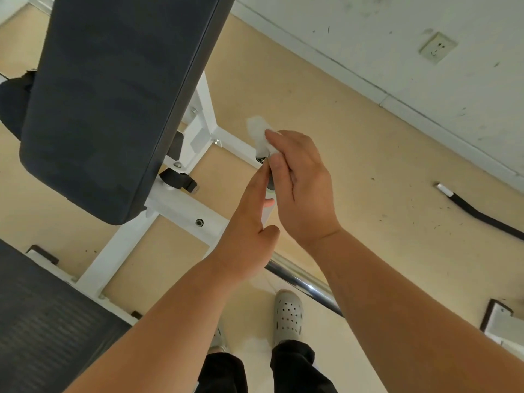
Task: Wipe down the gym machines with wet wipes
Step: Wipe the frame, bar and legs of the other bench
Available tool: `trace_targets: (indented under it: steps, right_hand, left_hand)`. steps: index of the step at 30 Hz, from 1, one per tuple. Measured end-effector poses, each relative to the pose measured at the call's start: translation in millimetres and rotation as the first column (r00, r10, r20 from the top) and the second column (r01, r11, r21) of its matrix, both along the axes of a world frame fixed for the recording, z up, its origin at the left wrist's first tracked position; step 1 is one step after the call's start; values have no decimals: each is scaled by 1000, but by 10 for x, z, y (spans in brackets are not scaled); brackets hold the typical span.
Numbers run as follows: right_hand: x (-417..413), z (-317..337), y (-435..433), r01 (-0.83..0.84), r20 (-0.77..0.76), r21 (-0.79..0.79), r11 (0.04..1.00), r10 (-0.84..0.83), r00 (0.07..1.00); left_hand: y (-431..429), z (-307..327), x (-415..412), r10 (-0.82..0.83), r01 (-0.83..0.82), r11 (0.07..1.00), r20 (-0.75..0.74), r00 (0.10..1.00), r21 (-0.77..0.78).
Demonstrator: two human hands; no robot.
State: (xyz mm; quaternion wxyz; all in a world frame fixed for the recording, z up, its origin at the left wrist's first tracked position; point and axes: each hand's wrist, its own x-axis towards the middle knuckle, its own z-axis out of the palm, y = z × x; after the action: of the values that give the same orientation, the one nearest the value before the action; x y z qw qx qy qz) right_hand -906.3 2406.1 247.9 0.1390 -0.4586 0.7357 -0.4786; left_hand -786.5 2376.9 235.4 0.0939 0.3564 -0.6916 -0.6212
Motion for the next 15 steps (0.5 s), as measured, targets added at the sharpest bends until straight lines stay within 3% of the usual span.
trace_targets:
  steps: [4,7,11,15]
  right_hand:
    - [131,50,233,83,246,92,992,-103,964]
    - [38,133,151,8,501,54,999,-34,865]
    - [-121,66,24,-66,509,23,998,45,860]
    - [-207,-78,154,25,419,11,1000,-27,907]
  left_hand:
    - [4,60,26,-20,20,998,2,1000,-52]
    - [-112,115,117,3,-3,1000,6,1000,-1]
    - [-211,193,142,139,-140,987,-14,990,-80]
    - [-147,427,-12,358,-353,923,5,934,-156]
